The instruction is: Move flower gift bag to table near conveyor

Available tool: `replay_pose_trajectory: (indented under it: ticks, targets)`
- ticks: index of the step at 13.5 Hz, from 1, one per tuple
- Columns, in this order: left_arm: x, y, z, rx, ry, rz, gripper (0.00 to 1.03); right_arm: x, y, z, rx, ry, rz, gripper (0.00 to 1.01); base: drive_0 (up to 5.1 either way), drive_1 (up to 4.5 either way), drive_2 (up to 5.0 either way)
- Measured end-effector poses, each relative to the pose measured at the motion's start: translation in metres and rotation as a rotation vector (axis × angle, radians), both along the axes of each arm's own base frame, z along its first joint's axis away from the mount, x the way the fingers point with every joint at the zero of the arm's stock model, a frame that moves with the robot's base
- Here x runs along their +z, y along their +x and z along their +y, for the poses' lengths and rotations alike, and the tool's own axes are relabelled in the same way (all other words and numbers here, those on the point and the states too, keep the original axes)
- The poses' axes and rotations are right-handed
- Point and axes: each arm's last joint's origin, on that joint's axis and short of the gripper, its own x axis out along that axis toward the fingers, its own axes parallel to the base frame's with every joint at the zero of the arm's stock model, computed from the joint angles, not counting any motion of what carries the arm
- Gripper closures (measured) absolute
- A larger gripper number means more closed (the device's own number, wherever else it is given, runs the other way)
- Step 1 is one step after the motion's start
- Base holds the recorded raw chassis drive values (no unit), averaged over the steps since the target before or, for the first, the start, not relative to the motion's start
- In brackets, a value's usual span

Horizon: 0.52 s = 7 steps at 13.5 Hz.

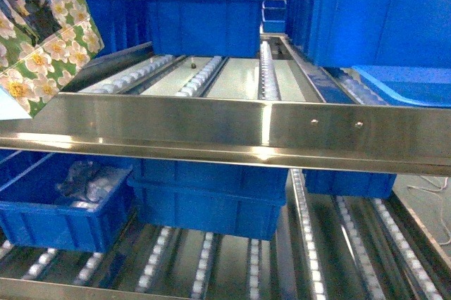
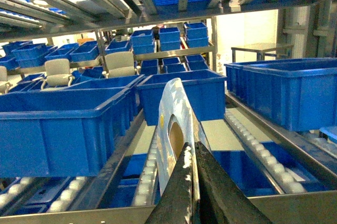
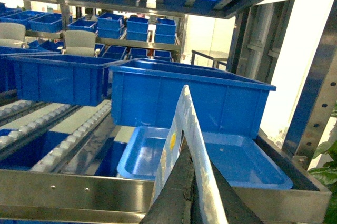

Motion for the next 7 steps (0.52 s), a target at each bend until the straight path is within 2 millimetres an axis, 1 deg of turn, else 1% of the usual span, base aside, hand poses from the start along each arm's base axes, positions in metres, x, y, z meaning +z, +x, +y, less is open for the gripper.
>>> replay_pose_trajectory:
  ticks: [7]
  targets:
    - [0.0, 0.0001, 0.0, 0.0, 0.0, 0.0, 1.01, 0.0002, -0.0002, 0.0, 0.0, 0.0, -0.002, 0.99, -5.0, 2.48, 2.5]
